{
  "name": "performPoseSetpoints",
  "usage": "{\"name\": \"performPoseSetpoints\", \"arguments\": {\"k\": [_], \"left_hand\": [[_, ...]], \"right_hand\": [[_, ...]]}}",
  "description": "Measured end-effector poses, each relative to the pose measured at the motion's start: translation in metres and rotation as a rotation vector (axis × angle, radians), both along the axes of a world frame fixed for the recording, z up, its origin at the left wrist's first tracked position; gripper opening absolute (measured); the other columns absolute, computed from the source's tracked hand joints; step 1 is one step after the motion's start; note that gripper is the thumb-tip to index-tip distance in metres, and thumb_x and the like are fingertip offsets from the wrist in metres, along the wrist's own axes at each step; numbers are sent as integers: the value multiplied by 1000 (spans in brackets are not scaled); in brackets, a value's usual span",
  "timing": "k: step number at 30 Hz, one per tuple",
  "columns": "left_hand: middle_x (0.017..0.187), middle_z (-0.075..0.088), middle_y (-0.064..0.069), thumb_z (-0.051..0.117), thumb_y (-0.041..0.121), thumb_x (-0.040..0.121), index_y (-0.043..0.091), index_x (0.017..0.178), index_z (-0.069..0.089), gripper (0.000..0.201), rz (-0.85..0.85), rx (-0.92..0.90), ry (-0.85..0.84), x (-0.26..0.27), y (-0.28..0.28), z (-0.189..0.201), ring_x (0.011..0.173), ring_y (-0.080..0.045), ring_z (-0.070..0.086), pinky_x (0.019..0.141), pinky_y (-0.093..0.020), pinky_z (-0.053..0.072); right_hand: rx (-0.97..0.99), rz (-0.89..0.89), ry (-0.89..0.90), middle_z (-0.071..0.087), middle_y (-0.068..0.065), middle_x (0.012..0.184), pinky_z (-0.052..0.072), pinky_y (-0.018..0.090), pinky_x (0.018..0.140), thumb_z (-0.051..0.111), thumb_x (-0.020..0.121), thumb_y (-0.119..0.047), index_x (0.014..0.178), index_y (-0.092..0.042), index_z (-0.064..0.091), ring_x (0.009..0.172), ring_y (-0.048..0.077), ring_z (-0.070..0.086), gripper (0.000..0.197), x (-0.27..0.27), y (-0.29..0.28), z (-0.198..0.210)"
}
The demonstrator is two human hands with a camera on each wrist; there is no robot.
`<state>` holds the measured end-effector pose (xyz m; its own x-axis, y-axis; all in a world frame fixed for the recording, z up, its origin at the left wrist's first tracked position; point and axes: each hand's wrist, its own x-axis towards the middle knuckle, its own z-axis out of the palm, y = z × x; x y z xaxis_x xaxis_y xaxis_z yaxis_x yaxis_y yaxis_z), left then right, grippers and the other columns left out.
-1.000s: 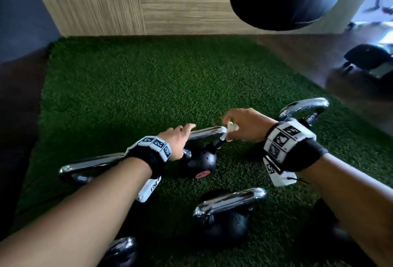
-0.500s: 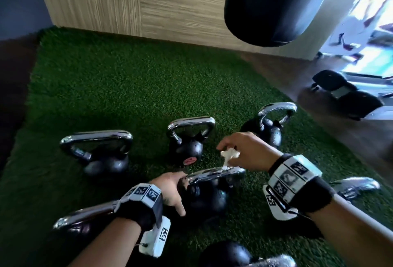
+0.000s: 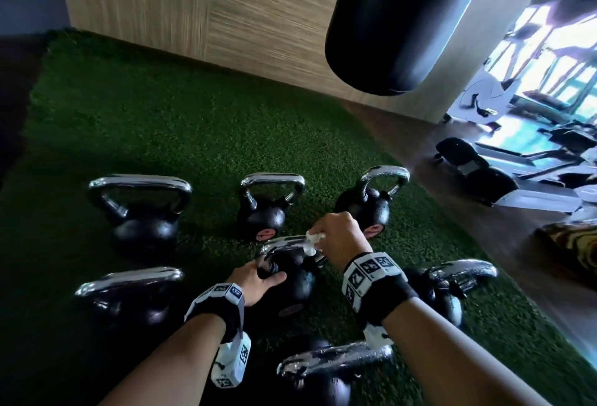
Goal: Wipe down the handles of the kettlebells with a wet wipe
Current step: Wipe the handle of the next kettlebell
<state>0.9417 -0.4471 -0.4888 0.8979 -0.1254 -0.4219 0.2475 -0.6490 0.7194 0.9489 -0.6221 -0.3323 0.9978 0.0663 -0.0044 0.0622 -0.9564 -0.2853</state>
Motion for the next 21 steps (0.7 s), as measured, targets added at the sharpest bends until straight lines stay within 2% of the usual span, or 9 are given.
{"name": "performPoseSetpoints", "arguments": {"k": [1,4,8,11,13,16,17,19,21], "left_hand": [[142,60,-2,60,74,86,29,145,49,75,-3,6,-1,0,0,2,127,-27,58,102,-29,46],[144,59,-4,59,73,87,31,150,43,78,-11,11,-12,-3,0,6,127,-29,59,100,-32,52],[147,56,-6,54,74,89,28,156,35,84,-42,57,-29,-2,-1,4,128,-33,58,103,-35,50],[147,56,-6,54,73,90,28,156,34,82,-47,44,-40,0,-2,3,127,-33,58,102,-35,51],[150,54,-6,54,72,91,28,157,31,83,-43,37,-40,1,-3,0,130,-32,56,105,-35,48],[150,54,-5,56,70,90,29,157,33,82,-13,19,-57,2,-6,-6,131,-32,55,108,-36,45],[148,55,-4,57,71,89,30,156,35,82,-6,16,-57,3,-6,-7,130,-31,57,106,-36,47],[140,62,-2,60,73,86,30,150,42,79,6,9,-60,2,-6,-9,120,-29,63,92,-32,51],[135,64,1,61,74,85,33,147,45,76,32,-5,-80,0,-5,-12,115,-26,65,84,-29,50]], "right_hand": [[-23,-52,-14,75,8,97,58,29,77,69,82,-1,100,-19,78,92,26,72,27,-2,-4,-1],[6,-159,-38,74,11,92,51,26,69,65,82,-4,98,-17,77,90,30,71,24,-3,-12,0],[79,-108,14,75,9,97,59,31,83,70,80,-1,93,-20,79,92,24,72,25,-4,-5,2],[75,-114,-15,75,9,94,59,31,81,71,80,2,91,-17,78,90,25,72,23,-3,-5,3],[31,-141,-12,73,8,91,57,29,77,68,82,2,90,-14,77,91,27,72,20,2,-7,6],[-112,-116,6,74,13,98,59,33,80,65,86,-1,101,-7,76,97,32,72,20,9,-11,13],[-135,-98,16,75,14,99,60,34,81,65,86,-3,103,-6,77,97,31,73,20,10,-12,15],[-146,-53,34,77,13,96,59,32,79,70,84,-5,100,-8,79,94,29,73,18,15,-22,15],[-110,-18,54,77,11,92,59,30,76,78,77,-8,95,-12,81,89,25,74,18,16,-33,11]]}}
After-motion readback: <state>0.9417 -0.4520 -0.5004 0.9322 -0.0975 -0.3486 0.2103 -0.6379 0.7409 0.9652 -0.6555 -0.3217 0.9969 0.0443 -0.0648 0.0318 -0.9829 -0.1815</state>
